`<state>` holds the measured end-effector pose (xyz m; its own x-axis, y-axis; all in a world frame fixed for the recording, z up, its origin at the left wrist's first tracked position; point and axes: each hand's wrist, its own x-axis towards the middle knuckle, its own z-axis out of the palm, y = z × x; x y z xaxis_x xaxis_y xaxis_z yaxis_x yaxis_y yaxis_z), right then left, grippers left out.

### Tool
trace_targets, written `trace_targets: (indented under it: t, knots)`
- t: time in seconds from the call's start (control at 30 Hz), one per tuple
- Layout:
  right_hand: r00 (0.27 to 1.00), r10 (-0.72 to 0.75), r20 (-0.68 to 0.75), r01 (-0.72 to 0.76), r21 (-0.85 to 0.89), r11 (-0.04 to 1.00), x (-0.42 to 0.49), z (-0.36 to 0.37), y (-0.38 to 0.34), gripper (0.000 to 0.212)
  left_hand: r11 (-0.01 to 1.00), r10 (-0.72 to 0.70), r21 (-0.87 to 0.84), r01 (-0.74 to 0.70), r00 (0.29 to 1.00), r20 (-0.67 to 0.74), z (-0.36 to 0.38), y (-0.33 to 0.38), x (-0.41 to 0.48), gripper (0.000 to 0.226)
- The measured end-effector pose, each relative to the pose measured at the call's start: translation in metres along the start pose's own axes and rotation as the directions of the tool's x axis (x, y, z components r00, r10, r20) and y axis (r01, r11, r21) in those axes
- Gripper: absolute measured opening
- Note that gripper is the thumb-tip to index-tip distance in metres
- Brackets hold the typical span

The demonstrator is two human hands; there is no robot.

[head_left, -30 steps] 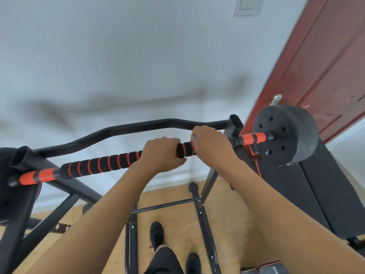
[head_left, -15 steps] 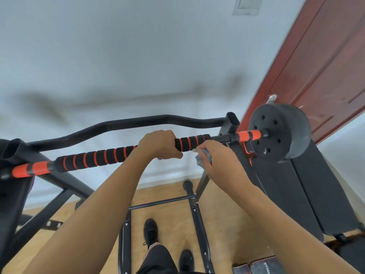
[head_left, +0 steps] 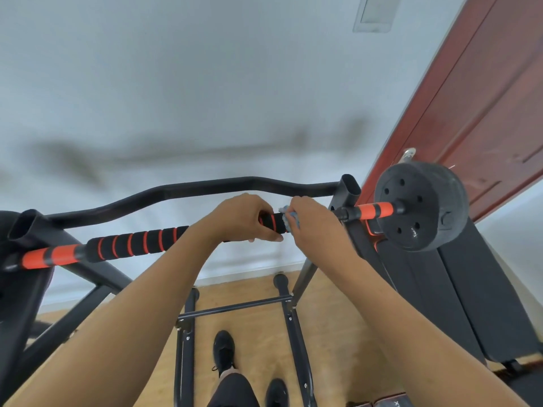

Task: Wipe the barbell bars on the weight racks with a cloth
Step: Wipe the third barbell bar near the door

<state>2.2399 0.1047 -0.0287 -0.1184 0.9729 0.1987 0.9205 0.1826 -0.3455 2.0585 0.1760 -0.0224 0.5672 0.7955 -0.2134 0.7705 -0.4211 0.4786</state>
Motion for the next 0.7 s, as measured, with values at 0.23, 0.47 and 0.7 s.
trace_targets:
  t: [0.23,0.47,0.7]
  knots:
    - [1.0,0.006,0.005,-0.007,0.137,0.991,-0.024,0.003,0.003,0.005,0.986,-0.036,-0.156,0.058,0.989,0.141,-0.007,0.002,0.003,0.03]
    - [0.981,0.078,0.18,-0.094,0.086,0.992,-0.071,0.009,0.019,0.014,0.997,-0.043,-0.051,0.054,0.98,0.197,-0.014,0.005,0.001,0.03]
    - [0.994,0.104,-0.034,-0.096,0.179,0.979,-0.02,-0.025,0.002,0.012,0.872,0.023,0.469,0.135,0.948,-0.317,0.036,0.007,-0.018,0.038]
